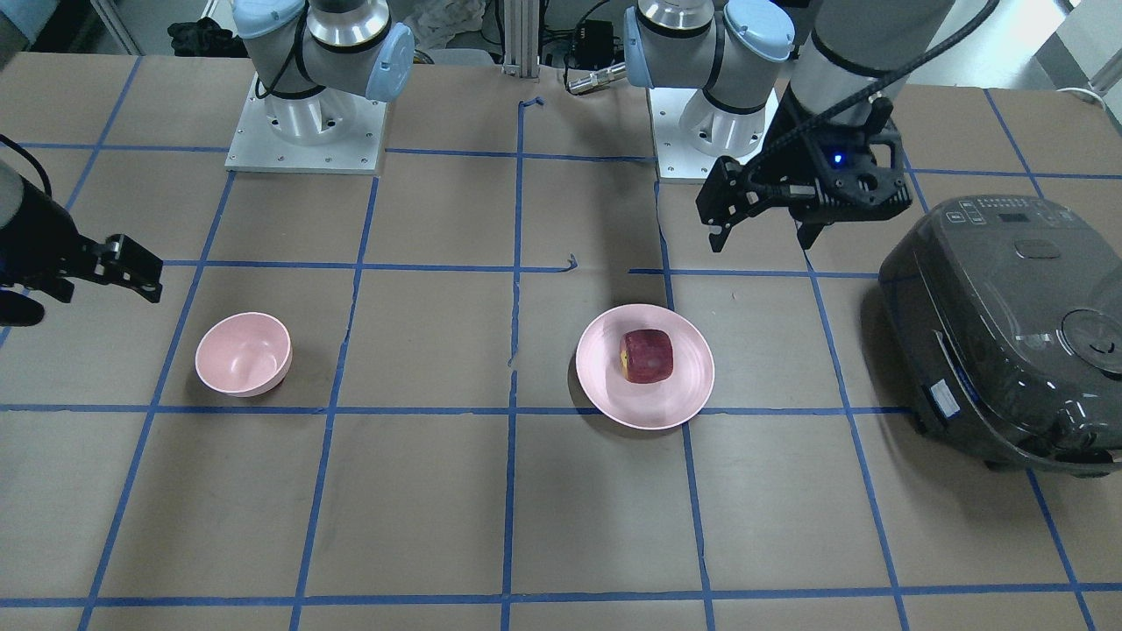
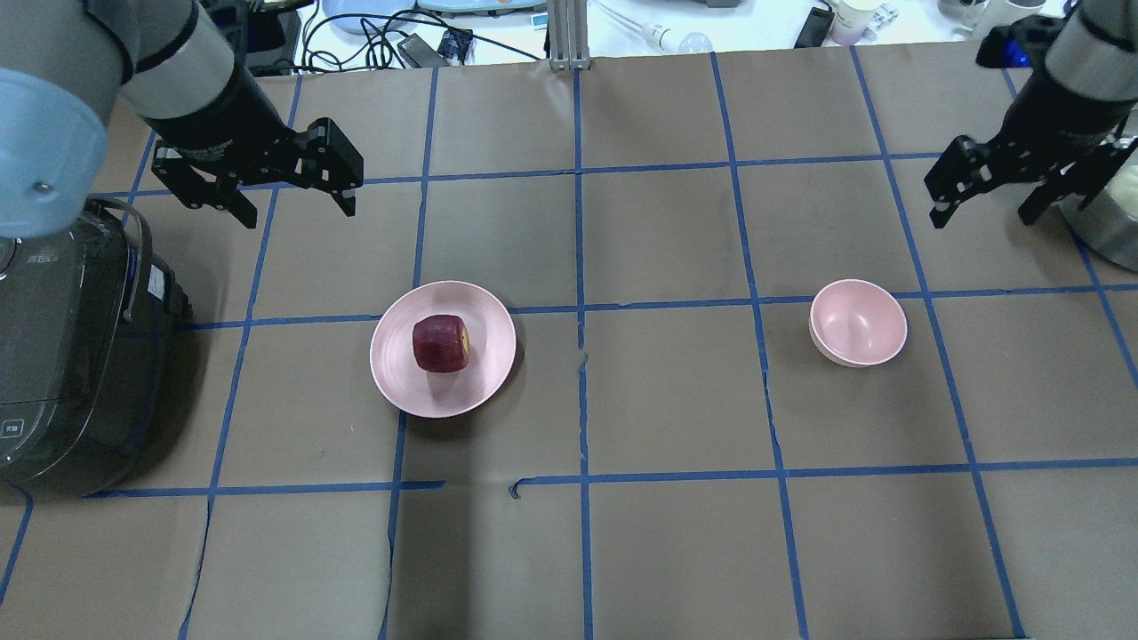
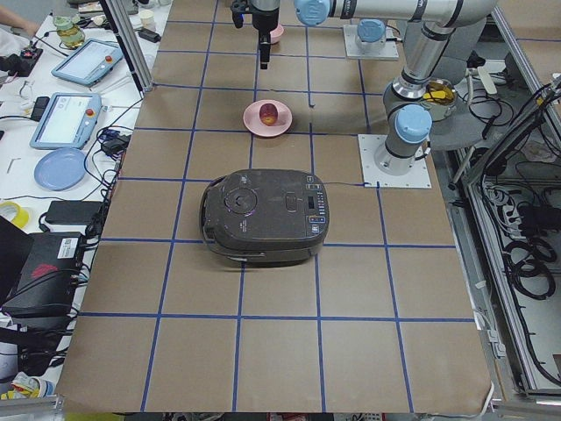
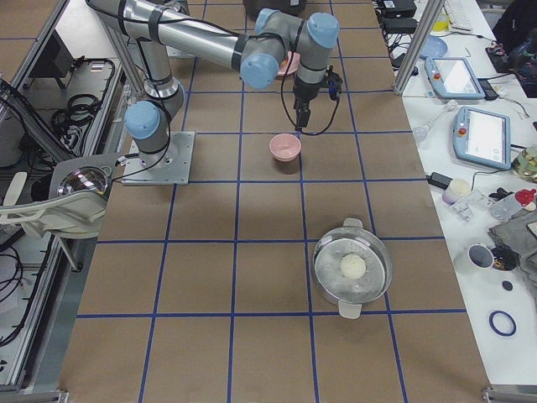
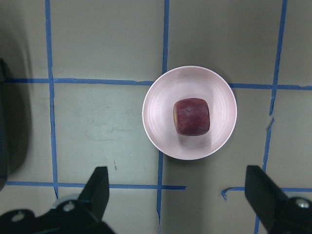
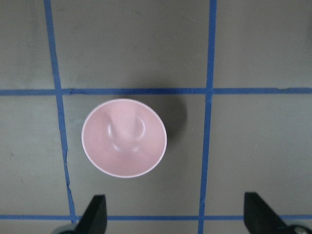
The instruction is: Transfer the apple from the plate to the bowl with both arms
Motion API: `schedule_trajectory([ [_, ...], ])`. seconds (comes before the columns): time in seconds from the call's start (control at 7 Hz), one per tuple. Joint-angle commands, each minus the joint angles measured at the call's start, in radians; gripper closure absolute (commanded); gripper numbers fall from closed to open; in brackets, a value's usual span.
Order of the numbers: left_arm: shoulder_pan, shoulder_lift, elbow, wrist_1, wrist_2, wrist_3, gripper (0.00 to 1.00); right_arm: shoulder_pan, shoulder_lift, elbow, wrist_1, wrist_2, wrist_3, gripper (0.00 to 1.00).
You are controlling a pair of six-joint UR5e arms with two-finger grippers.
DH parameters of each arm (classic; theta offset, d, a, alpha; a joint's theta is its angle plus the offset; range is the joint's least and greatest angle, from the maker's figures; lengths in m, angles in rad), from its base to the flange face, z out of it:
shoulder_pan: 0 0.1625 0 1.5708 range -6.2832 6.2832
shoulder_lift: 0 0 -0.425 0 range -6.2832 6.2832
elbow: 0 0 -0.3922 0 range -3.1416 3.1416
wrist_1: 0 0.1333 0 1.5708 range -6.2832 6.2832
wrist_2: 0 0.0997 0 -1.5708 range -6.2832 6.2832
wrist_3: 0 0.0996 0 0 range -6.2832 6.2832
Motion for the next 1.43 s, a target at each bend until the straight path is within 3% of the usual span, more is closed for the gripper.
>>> schedule_trajectory([
  [0.0,-0.043,-0.058,-0.153,0.172,0.001,-0.075,0.0,0.0,0.066,0.258,-0.336,0.0,-0.004,0.0],
  [0.14,-0.079,-0.092,-0.202,0.235,0.003,-0.086,0.0,0.0,0.093,0.331,-0.427,0.0,-0.005,0.11],
  [0.29,-0.09,-0.124,-0.241,0.327,-0.006,-0.084,0.0,-0.001,0.106,0.36,-0.473,0.0,-0.018,0.34],
  [0.57,-0.098,-0.187,-0.304,0.438,-0.016,-0.066,0.0,-0.001,0.115,0.358,-0.486,-0.011,-0.036,1.0],
  [0.86,-0.098,-0.263,-0.356,0.577,-0.03,-0.076,0.02,-0.001,0.114,0.348,-0.487,-0.011,-0.033,1.0],
  [1.14,-0.1,-0.29,-0.376,0.586,-0.025,-0.073,0.02,0.034,0.098,0.328,-0.465,0.036,-0.019,1.0],
  [1.29,-0.1,-0.302,-0.396,0.602,-0.023,-0.072,0.17,0.13,0.098,0.307,-0.464,0.111,0.054,1.0],
])
